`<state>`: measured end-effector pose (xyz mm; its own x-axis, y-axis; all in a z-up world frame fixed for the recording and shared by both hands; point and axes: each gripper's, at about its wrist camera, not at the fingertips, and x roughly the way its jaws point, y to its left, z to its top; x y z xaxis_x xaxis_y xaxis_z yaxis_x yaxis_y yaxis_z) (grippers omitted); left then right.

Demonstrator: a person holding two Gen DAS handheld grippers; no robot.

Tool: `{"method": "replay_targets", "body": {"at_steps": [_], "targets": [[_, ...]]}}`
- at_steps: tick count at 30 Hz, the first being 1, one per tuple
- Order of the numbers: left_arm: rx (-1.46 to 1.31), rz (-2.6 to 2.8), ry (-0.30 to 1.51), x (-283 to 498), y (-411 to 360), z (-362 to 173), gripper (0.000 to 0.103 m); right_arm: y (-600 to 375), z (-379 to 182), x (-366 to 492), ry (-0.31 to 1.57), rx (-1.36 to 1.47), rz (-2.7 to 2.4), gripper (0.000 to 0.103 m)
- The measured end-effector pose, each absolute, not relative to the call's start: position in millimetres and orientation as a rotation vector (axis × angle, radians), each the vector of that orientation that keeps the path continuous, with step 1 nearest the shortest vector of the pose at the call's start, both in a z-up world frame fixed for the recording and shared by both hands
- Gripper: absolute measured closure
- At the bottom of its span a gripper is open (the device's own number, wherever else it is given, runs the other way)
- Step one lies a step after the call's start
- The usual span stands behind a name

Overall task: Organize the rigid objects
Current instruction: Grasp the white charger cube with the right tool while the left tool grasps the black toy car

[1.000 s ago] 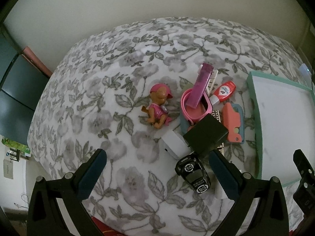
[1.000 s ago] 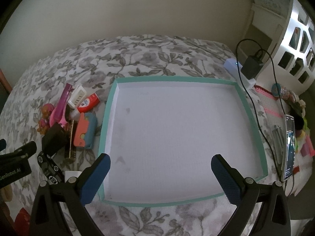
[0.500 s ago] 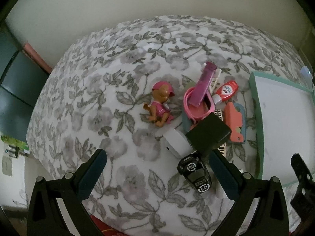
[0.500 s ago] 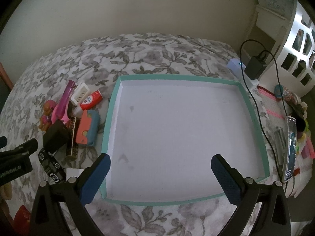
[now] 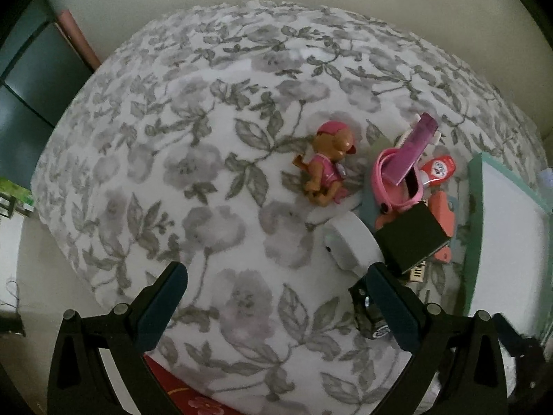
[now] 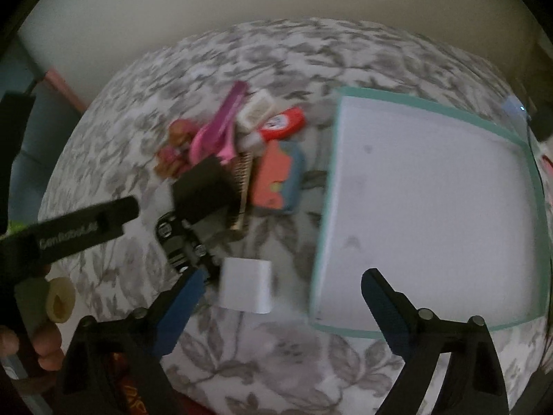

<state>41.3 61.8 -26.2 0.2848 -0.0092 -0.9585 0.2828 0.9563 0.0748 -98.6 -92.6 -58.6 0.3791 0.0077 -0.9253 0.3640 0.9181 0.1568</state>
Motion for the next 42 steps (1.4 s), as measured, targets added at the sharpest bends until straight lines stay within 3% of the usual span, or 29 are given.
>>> {"method": "replay_targets", "body": {"at_steps": [8,12,20,32,38,40,42], "targets": [[0.197,-0.301,1.364,36.9,49.6,-39.9,0.001,-80.0,-66.6,-93.4,1.2,0.381,-0.166,0.022],[0.211,-0.33,1.398,32.5,41.6,-45.9,0.011,-78.3,-71.2,-91.5,1.21,0.397,-0.138,0.025],[0.232,-0.374,1.432,27.1,23.1,-58.4,0.025,-70.4,-83.5,-86.3,1.264,0.373,-0.124,0.045],[0.239,-0.411,1.48,18.1,-0.3,-74.8,0.031,-75.5,-106.3,-78.1,1.327,0.374,-0.158,0.05],[0.193,-0.449,1.512,14.2,-6.9,-84.7,0.053,-80.1,-110.2,-76.6,1.331,0.388,-0.162,0.053],[0.166,-0.474,1.516,11.2,-3.9,-84.9,0.066,-81.6,-110.8,-77.0,1.327,0.396,-0.16,0.053],[0.168,-0.482,1.511,8.9,-1.0,-89.7,0.066,-82.4,-111.2,-77.1,1.324,0.406,-0.162,0.054]]}}
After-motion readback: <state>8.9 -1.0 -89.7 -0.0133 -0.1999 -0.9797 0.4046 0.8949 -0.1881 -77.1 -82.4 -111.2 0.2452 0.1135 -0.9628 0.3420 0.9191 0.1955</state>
